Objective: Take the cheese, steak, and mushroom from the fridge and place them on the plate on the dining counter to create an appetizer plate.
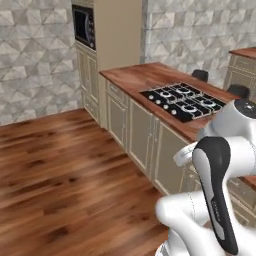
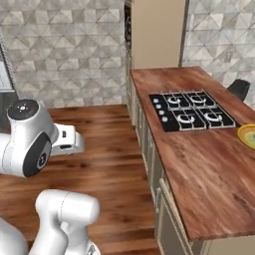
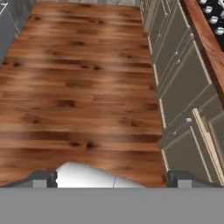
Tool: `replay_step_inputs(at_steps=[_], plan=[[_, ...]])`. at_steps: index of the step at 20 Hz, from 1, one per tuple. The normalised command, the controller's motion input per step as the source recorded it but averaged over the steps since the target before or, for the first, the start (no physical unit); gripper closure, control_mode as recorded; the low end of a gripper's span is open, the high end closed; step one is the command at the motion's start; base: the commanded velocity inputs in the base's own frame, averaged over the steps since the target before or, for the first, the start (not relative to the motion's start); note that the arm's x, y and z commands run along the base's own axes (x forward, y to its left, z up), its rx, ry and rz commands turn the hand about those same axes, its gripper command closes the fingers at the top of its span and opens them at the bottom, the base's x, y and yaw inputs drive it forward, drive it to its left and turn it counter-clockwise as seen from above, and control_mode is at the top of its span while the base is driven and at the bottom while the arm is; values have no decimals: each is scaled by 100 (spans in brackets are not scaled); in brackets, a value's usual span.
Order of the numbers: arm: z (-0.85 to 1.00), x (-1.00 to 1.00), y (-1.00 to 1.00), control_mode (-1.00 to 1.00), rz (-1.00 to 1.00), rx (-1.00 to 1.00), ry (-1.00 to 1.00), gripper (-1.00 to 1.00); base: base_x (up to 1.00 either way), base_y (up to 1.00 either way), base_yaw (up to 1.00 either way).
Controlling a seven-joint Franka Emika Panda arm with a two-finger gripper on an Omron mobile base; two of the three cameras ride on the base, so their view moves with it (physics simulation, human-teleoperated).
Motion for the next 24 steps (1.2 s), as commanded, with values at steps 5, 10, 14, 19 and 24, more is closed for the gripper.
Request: replay_step_inputs(at_steps=[5,10,14,19,24], plan=[[0,0,0,100,0,0,0,-100,100,88,16],[0,0,0,100,0,0,0,-100,100,13,54],[0,0,0,100,0,0,0,-100,100,0,58],[0,0,0,100,0,0,0,-100,100,-2,57],[0,0,0,100,0,0,0,-100,100,-10,58]])
